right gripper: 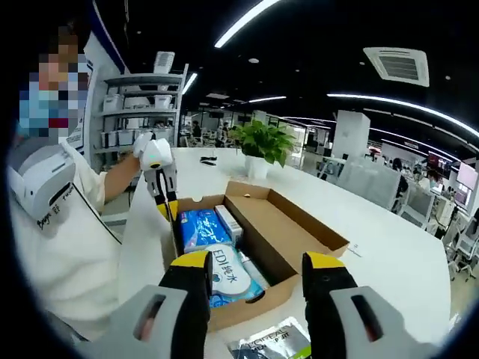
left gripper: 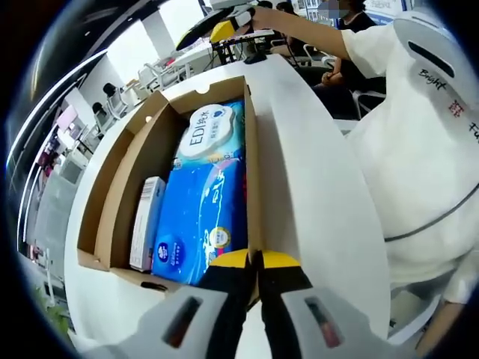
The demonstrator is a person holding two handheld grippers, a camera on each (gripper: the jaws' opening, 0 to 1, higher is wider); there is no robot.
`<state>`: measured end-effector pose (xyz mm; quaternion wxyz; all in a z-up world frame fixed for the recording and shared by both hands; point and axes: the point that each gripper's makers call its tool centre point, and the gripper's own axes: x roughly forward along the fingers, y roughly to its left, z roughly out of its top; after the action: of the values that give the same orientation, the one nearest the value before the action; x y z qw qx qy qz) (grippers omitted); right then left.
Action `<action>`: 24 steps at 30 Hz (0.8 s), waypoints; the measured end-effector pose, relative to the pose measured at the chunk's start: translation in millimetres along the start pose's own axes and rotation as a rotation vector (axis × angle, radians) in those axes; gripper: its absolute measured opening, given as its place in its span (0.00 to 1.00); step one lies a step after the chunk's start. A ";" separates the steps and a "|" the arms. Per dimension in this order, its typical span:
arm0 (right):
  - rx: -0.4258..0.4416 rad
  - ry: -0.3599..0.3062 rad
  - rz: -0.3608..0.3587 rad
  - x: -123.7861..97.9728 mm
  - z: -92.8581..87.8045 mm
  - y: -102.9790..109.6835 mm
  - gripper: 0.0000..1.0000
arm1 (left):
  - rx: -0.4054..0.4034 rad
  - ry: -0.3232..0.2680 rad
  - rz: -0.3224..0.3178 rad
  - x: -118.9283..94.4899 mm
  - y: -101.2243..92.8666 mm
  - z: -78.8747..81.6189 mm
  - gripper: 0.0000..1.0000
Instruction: Operate the shoe box by opening the lid, removing the specified soft item, and placing it in the target area until the item is outside and the box remains undamaged.
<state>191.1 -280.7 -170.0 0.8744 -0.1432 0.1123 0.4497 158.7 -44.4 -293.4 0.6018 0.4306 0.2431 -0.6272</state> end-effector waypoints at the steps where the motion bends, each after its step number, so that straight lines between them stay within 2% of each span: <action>1: -0.014 0.015 0.000 3.4 0.1 -0.2 0.49 | 0.000 -0.001 -0.001 0.0 -0.1 0.0 0.03; 4: -0.046 0.043 -0.003 6.5 -0.6 -0.5 0.49 | 0.006 -0.005 -0.002 -0.1 0.1 -0.1 0.03; 10: -0.103 0.120 0.041 16.3 -2.2 4.6 0.50 | 0.001 -0.005 -0.003 -0.1 0.6 -0.2 0.03; 14: -0.118 0.141 0.066 19.9 -2.5 6.9 0.51 | -0.005 -0.018 -0.008 -0.3 0.6 -0.1 0.03; 20: -0.127 0.161 0.082 23.1 -0.9 7.0 0.50 | -0.003 -0.018 -0.009 -0.1 0.2 0.3 0.03; 24: -0.100 0.184 0.102 26.7 -1.5 6.7 0.47 | 0.005 -0.020 -0.008 -0.1 -0.2 0.3 0.02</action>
<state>200.8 -257.3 -181.1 0.8282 -0.2216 0.1766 0.4835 158.5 -44.6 -293.3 0.6006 0.4247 0.2373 -0.6345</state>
